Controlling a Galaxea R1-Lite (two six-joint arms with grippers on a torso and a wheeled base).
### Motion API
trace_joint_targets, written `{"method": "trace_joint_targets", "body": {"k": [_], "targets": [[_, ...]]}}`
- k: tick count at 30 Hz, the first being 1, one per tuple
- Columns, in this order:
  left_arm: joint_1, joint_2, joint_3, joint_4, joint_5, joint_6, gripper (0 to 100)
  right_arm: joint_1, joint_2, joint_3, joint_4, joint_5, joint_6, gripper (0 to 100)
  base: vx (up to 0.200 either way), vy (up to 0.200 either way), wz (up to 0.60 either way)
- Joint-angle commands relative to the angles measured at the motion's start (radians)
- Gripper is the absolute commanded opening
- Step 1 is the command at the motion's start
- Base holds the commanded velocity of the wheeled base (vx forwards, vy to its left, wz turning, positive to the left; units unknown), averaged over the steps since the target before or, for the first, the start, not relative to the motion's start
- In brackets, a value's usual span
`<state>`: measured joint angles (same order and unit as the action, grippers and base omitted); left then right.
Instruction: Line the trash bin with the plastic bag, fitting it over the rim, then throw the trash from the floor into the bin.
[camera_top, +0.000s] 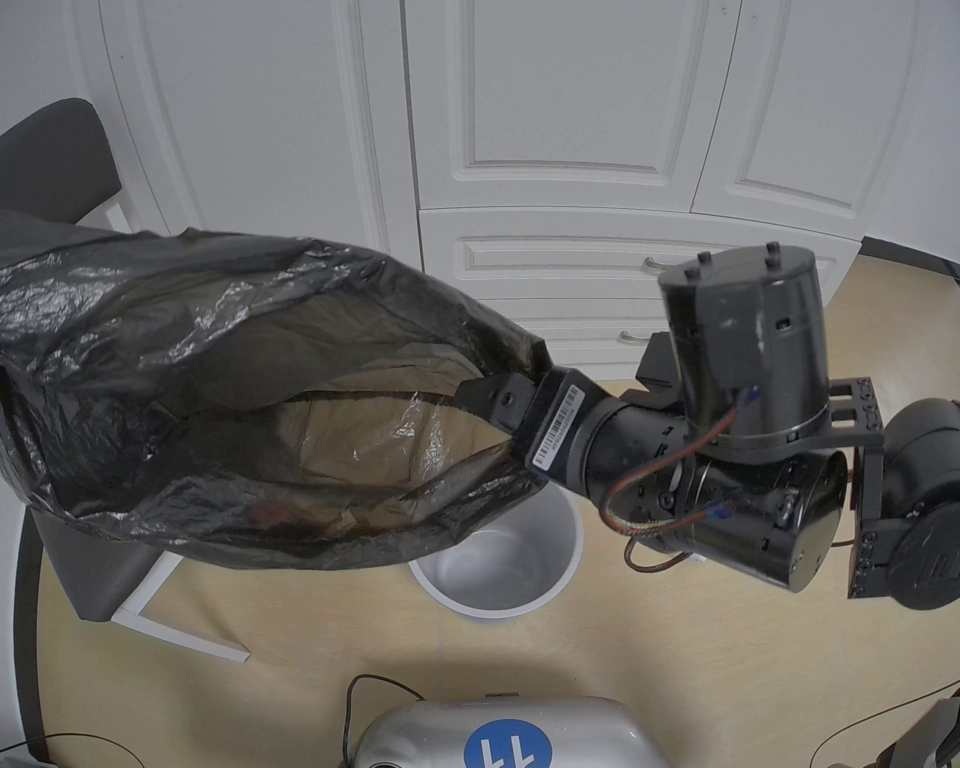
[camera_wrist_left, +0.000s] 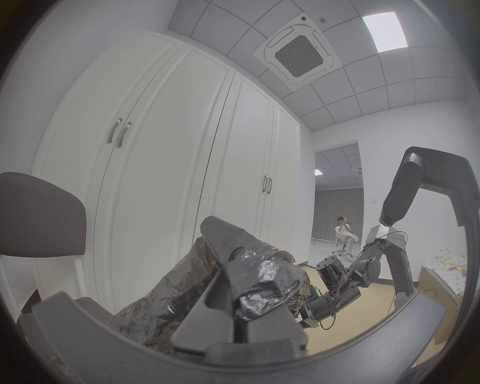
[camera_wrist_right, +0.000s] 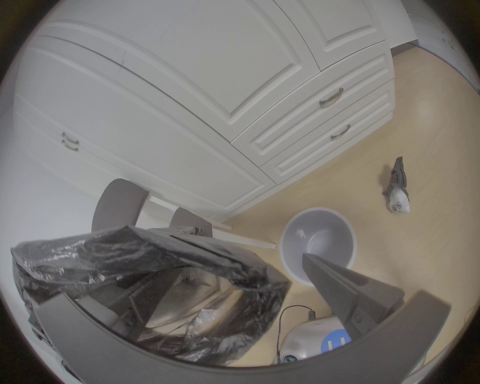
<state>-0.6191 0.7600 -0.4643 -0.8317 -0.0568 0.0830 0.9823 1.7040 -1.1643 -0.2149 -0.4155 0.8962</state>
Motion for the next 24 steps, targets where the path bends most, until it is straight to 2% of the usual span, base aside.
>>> {"method": "trace_joint_targets", "body": {"k": [1,4,9,11,12,14,16,20,24], "targets": [[-0.001,-0.007,-0.001,-0.001,0.0,0.0,0,-0.007,-0.014,-0.002,0.0,0.004,-0.008,100,0.0,0.0,0.0],[-0.001,-0.007,-0.001,-0.001,-0.001,0.0,0,-0.007,-0.014,0.034,-0.003,0.007,-0.037,100,0.0,0.0,0.0],[-0.001,-0.007,-0.001,-0.001,0.0,0.0,0,-0.007,-0.021,0.143,-0.116,0.021,-0.125,100,0.0,0.0,0.0],[-0.001,-0.007,-0.001,-0.003,0.0,0.0,0,-0.007,-0.032,0.218,-0.239,0.055,-0.177,100,0.0,0.0,0.0],[0.001,-0.007,-0.001,-0.003,-0.001,0.0,0,-0.007,-0.034,0.222,-0.248,0.057,-0.18,100,0.0,0.0,0.0],[0.001,-0.007,-0.001,-0.001,0.0,0.0,0,-0.005,-0.05,0.327,-0.416,0.116,-0.247,100,0.0,0.0,0.0],[-0.001,-0.007,-0.001,-0.001,0.0,0.0,0,-0.005,-0.05,0.385,-0.495,0.161,-0.29,100,0.0,0.0,0.0],[-0.001,-0.007,-0.001,-0.001,-0.001,-0.002,0,-0.001,-0.046,0.475,-0.601,0.204,-0.365,100,0.0,0.0,0.0],[-0.001,-0.007,0.001,-0.001,-0.001,-0.002,0,0.002,-0.049,0.506,-0.632,0.228,-0.381,100,0.0,0.0,0.0]]}}
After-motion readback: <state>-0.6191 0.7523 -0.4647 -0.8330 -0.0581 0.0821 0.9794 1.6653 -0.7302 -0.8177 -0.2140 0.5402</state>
